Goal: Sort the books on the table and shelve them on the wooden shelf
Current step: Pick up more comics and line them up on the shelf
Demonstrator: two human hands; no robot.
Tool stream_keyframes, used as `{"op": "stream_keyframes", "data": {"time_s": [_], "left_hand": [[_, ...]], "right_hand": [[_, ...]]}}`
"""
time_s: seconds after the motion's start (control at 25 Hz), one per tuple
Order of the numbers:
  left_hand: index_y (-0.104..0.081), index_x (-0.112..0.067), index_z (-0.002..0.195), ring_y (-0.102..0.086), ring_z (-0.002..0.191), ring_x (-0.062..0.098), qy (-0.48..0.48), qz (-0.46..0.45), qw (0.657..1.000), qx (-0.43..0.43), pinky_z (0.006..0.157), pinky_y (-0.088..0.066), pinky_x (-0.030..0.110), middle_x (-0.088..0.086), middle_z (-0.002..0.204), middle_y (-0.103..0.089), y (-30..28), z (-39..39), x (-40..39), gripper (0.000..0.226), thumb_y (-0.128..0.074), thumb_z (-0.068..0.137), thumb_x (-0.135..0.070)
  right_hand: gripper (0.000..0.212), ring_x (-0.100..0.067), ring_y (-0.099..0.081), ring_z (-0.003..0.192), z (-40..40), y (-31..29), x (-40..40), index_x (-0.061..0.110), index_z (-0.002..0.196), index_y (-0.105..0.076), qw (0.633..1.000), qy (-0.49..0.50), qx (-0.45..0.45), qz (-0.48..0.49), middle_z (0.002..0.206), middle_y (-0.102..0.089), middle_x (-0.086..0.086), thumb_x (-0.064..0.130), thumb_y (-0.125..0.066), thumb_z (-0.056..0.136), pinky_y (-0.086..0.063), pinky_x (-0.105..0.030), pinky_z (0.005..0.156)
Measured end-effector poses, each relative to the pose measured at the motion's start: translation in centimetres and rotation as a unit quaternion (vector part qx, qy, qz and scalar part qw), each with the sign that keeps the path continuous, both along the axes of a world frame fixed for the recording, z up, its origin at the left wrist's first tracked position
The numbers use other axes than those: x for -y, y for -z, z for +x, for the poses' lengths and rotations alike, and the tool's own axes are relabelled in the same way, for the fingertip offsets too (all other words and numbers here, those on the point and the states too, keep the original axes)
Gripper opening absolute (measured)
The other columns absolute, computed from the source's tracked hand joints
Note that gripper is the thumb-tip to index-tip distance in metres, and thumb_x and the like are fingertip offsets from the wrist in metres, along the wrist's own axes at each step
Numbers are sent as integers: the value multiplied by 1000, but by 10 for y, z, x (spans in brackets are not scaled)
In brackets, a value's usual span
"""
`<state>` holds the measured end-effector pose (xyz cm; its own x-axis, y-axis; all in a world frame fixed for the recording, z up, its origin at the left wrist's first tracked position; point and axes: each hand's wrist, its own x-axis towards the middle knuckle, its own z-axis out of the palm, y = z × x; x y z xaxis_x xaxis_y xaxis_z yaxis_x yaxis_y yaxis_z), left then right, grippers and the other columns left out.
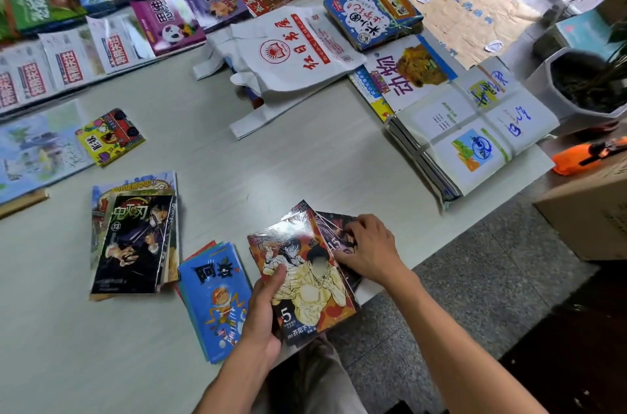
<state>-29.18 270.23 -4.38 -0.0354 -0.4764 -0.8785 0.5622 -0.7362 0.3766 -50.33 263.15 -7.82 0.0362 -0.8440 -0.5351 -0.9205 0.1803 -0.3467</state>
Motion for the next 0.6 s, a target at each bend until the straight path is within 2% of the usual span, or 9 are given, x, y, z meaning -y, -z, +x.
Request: {"op": "stream_keyframes", "data": {"time_s": [0.08,0.16,0.24,0.36,0.48,0.6], "left_hand": [[-56,-10,131,-74,95,37,1,-7,1000,0,63,-61,43,20,112,-74,1,2,-1,65,-76,74,-36],[-57,-9,130,-75,92,36,1,-12,1000,-2,61,-61,42,20,110,-75,1,2,-1,64,-76,74,-35],[-57,-8,129,-75,92,36,7,-18,1000,-3,61,-61,41,20,110,-75,2,0,0,64,-75,74,-35],[-57,-6,131,-73,99,39,27,-25,999,3,68,-62,46,22,113,-73,4,0,6,65,-78,77,-36],[-59,-9,130,-73,99,40,47,-24,999,-4,70,-61,48,21,114,-73,8,0,8,67,-80,75,-40],[-65,-11,121,-76,89,34,50,-26,998,-13,60,-61,43,17,105,-77,12,8,4,56,-77,74,-39]], "right_hand": [[89,-31,-35,142,-3,-2,10,23,149,-36,1000,-4,14,8,155,-35,-10,68,-64,78,-29,-49,116],[100,-33,-41,137,-4,-4,20,22,152,-31,999,-22,-32,30,152,-40,-12,76,-63,75,-35,-49,112],[92,-32,-56,120,-10,-7,23,23,145,-38,996,-19,-37,73,136,-54,-13,78,-60,75,-46,-46,102],[56,-24,-67,94,-4,-4,-1,19,119,-50,977,103,123,143,114,-63,-9,64,-58,85,-58,-46,88],[52,-27,-61,97,6,4,-23,15,108,-54,970,182,137,90,110,-54,-8,64,-52,91,-56,-50,89],[52,-20,-59,99,11,6,-38,26,110,-48,959,211,170,82,115,-47,-2,73,-48,88,-55,-47,91]]}}
